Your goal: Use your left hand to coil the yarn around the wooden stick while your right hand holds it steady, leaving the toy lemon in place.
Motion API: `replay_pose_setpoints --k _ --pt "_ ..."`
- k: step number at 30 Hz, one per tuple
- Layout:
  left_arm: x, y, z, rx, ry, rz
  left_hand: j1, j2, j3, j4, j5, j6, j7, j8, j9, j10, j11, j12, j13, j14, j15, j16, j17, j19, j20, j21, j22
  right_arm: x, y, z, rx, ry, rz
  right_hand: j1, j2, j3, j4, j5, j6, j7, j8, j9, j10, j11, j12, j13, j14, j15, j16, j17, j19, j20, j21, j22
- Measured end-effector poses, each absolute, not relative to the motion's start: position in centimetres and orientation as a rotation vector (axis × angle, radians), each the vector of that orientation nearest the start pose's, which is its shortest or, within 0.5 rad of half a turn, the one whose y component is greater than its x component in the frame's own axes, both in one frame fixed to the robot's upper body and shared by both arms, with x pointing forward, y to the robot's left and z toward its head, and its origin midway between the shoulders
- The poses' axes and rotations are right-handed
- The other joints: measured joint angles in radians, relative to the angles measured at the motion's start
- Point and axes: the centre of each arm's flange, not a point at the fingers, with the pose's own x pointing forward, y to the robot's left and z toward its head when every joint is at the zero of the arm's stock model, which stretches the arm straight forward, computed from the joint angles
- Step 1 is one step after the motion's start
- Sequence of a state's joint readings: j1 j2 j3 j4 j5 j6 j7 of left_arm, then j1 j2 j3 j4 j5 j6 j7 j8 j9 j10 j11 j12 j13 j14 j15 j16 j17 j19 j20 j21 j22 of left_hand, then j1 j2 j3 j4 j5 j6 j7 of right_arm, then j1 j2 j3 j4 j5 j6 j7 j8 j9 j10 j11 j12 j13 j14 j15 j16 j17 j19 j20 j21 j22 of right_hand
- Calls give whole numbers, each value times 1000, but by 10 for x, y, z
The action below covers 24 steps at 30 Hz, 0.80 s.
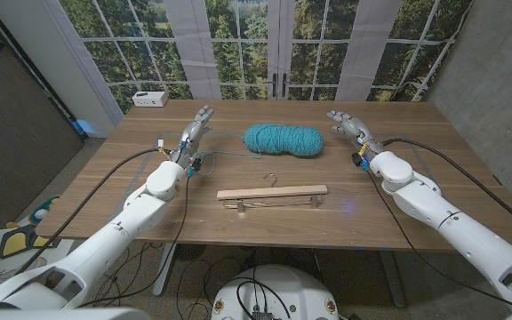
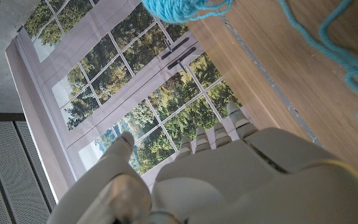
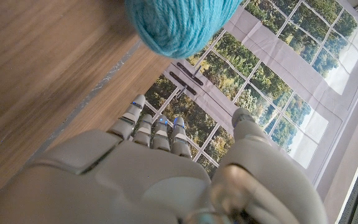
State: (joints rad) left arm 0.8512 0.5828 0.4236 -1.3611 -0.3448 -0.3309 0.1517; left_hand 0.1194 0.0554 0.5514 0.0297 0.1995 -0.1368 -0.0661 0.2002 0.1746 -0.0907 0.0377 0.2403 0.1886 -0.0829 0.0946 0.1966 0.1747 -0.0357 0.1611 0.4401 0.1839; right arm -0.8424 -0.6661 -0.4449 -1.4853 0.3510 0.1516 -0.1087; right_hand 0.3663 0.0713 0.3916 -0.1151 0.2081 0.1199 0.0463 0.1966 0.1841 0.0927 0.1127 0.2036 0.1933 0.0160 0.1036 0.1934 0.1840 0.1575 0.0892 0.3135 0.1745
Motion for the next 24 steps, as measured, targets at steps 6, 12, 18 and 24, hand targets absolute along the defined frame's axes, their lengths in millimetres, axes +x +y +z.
replay_pose_setpoints --k 6,12,18,24 --pt "637 287 -18 289 -684 -88 3 -3 -4 -4 0 0 0 0 0 2 2 0 0 0 0 0 0 0 0 0 0 629 -280 -8 -411 -589 128 5 5 0 0 0 0 0 0 0 0 0 0 0 0 0 0 0 0 0 0 0" --pt "638 286 -17 300 -687 -92 3 -3 -4 -4 0 0 0 0 0 2 2 0 0 0 0 0 0 0 0 -2 0 625 -279 -9 -440 -587 120 5 5 4 -4 0 0 0 0 0 0 0 0 0 0 0 0 0 0 0 0 0" --pt "640 287 -15 309 -690 -97 3 -3 -7 -7 0 0 0 0 0 2 2 0 0 0 0 0 0 0 0 -4 0 620 -277 -9 -478 -586 112 11 11 6 -6 0 0 0 0 0 0 0 0 0 0 0 0 0 0 0 0 0" --pt "641 287 -13 317 -690 -106 7 -7 -8 -8 0 0 0 0 0 2 2 0 0 0 0 0 0 0 0 -4 3 613 -274 -10 -526 -585 98 11 11 7 -7 0 0 0 0 0 0 0 0 0 0 0 0 0 0 0 0 0"
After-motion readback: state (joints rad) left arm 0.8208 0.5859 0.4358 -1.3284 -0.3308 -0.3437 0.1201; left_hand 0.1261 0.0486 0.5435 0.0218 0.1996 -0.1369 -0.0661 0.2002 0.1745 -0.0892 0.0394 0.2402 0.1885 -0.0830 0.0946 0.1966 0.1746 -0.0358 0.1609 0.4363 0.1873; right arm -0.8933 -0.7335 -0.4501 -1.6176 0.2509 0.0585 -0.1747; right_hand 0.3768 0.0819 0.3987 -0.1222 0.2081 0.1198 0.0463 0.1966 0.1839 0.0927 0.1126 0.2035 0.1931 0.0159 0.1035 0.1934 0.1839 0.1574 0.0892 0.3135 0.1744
